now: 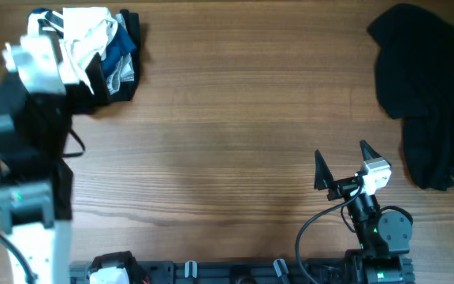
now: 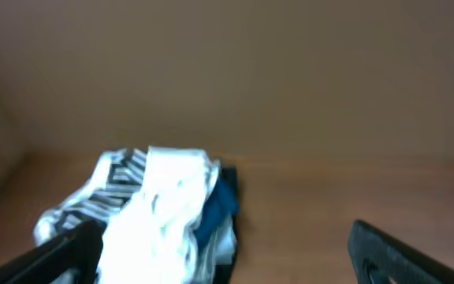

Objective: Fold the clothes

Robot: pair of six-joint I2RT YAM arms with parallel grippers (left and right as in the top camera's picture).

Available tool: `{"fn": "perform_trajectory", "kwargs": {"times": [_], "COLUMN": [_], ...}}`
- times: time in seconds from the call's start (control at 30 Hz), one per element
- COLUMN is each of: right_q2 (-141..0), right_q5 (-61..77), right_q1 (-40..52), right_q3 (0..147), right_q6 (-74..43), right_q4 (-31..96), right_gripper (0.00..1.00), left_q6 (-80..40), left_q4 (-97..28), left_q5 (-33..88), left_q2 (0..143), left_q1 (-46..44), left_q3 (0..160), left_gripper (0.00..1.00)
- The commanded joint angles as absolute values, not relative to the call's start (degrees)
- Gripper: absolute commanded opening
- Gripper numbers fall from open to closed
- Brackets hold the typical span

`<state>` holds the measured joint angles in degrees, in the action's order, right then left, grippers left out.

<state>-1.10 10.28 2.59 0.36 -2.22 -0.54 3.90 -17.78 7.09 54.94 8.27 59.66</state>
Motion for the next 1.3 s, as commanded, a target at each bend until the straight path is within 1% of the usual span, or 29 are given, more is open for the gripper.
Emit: {"fn": "perform_trajectory", "kwargs": {"times": [0.0,0.07,0.27,0.43,0.67,0.83,1.27], "right_q2": [-0.58,-0.58,-0.58,-0.58,-0.58,-0.58,-0.58], "right_q5": [11.00,11.00,11.00,11.00,11.00,11.00,11.00], "right_q1": [2.83,2.83,2.83,2.83,2.83,2.83,2.83], "right_q3": [0.30,0.30,0.30,0.30,0.30,0.30,0.30], "right_q6": [-1.65,-1.63,-1.61,-1.63,-1.63,-1.61,-1.63], "right_q4": [-0.89,-0.89,-0.89,-0.89,-0.89,-0.89,-0.89], "right_gripper": [1.00,1.00,1.00,1.00,1.00,1.00,1.00], "left_q6": [0.51,-0.45,-0.49,-0.49,-0.49,-0.49,-0.51], "left_q4": [-8.43,-4.56,1.45,3.62,3.66,3.70,3.49], "left_q5": [11.16,11.07,10.87,10.22,9.15,9.19,10.02], "left_q2": [43.31,36.93,22.17,13.39,3.11,0.51,0.16], "left_q1": [8.47,8.40,7.31,5.28,3.09,3.09,2.72], "left_q3": [43.09,34.96,19.57,11.31,4.43,2.20,0.62], "left_gripper": [1.00,1.00,1.00,1.00,1.00,1.00,1.00]}}
